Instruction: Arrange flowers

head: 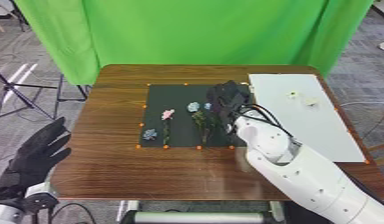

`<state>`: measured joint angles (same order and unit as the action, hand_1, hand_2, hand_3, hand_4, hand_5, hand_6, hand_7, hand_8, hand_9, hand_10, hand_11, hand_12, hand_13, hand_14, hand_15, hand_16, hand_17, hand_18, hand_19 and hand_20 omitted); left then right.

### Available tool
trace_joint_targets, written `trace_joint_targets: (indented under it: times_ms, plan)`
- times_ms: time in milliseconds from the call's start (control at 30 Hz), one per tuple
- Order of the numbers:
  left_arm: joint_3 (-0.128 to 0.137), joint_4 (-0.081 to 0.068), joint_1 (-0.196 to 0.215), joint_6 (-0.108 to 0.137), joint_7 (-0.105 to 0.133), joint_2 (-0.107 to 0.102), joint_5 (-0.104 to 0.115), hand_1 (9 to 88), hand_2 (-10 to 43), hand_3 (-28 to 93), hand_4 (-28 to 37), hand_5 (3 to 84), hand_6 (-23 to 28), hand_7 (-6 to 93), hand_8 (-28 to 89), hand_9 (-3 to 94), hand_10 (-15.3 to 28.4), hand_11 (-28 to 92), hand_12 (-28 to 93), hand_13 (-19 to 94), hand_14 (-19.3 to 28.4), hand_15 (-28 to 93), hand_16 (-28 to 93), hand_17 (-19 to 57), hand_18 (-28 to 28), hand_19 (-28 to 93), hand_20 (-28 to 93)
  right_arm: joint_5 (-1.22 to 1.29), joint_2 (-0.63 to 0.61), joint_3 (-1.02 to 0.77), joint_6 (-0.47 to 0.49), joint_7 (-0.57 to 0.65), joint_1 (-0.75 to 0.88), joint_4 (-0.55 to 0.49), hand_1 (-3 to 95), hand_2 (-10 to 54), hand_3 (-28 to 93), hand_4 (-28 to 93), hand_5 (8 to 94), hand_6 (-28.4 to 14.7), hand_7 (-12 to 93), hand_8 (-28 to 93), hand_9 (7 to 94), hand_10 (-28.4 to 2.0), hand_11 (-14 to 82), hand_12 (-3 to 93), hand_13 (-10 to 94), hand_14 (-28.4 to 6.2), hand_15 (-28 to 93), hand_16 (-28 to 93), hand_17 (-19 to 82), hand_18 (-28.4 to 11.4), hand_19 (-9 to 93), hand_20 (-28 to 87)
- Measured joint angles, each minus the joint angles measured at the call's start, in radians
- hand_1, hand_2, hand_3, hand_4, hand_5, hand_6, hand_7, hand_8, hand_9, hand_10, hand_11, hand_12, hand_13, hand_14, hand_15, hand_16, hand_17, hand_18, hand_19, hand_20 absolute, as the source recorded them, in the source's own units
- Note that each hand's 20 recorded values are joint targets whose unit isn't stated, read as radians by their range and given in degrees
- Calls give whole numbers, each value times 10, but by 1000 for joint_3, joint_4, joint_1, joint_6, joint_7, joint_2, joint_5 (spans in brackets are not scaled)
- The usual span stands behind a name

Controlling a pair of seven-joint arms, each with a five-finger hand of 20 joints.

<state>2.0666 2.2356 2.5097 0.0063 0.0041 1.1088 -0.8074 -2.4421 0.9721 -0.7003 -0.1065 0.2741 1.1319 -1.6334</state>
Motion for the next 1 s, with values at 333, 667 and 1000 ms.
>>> trace_joint_targets:
  times_ms: [333,667,1000]
  plan:
    - [-1,0,-1,0,-1,0,0,250,-16,692,-268,211,6,181,-97,156,81,96,210,110,108,133,88,-124,167,335,102,-26,18,23,24,-11,-2,3,468,-95,830,-283,664,30,527,-31,831,-58,219,521,731,-32,613,336,272,-184,793,506]
    - [-2,-1,-2,0,-2,0,1,250,-15,692,-269,211,6,180,-96,156,81,97,210,110,108,130,88,-124,167,335,102,-52,24,23,44,-11,-1,19,457,-95,819,-283,611,30,515,-38,781,-55,197,497,685,-23,595,362,242,-181,773,506]
    - [-1,-1,-8,-3,-10,6,0,251,-15,691,-267,211,6,179,-96,155,81,98,209,109,108,129,88,-125,167,335,102,-55,23,10,61,-18,3,16,417,-95,818,-283,575,28,491,-50,738,-58,199,480,659,-34,614,338,223,-183,760,514]
